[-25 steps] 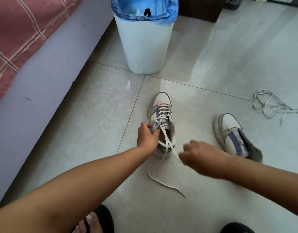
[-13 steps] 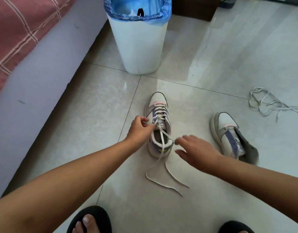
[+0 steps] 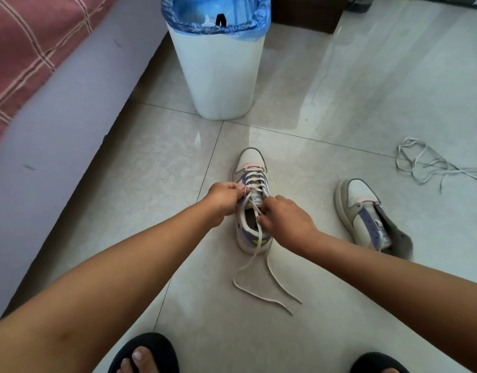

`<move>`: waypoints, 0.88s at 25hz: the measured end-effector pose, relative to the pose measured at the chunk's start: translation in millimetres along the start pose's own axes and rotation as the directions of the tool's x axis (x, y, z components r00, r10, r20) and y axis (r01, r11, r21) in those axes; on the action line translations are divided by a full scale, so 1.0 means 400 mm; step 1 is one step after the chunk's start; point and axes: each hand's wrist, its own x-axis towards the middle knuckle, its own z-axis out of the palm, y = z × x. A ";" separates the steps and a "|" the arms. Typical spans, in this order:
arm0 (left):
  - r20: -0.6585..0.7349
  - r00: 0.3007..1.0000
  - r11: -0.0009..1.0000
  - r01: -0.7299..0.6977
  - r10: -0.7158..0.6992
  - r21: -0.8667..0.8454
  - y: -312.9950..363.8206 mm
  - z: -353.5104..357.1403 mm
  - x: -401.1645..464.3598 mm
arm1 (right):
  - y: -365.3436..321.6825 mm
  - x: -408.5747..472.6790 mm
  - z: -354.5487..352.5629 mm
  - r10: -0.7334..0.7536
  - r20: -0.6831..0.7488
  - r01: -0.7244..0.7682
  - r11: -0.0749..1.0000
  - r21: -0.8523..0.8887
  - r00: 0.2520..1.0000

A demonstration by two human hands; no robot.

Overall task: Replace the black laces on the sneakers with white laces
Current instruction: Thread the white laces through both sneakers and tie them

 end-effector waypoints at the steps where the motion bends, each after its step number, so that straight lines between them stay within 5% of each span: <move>1: 0.063 0.996 0.993 0.070 -0.064 -0.097 -0.001 -0.001 -0.006 | 0.002 0.002 0.003 0.013 0.008 -0.013 0.999 0.043 1.000; 5: 0.127 0.987 0.978 0.119 -0.098 -0.168 -0.009 -0.004 -0.009 | 0.005 0.014 0.001 0.078 0.048 -0.089 0.960 0.266 0.996; 9: 0.052 0.996 0.992 0.076 -0.071 -0.101 -0.015 -0.009 -0.003 | 0.004 0.025 0.003 0.117 0.102 -0.145 0.932 0.332 0.988; 13: -0.062 0.984 0.954 -0.145 0.167 0.264 -0.056 -0.009 -0.017 | 0.012 0.030 0.011 0.127 0.113 -0.157 0.936 0.316 0.985; 15: -0.027 0.964 0.814 -0.208 0.264 0.543 -0.075 0.003 -0.029 | 0.011 0.017 0.011 0.016 -0.075 -0.006 0.990 0.140 0.997; 17: -0.022 0.960 0.737 -0.200 0.280 0.646 -0.088 0.021 -0.023 | 0.009 -0.015 0.012 -0.316 -0.271 0.298 0.949 -0.106 0.909; 19: -0.058 0.964 0.763 -0.167 0.259 0.625 -0.097 0.038 -0.015 | 0.013 -0.052 0.011 -0.515 -0.211 0.494 0.857 -0.149 0.831; 22: -0.098 0.956 0.764 -0.158 0.277 0.625 -0.098 0.045 -0.021 | 0.014 -0.071 -0.016 -0.455 -0.014 0.455 0.887 0.077 0.890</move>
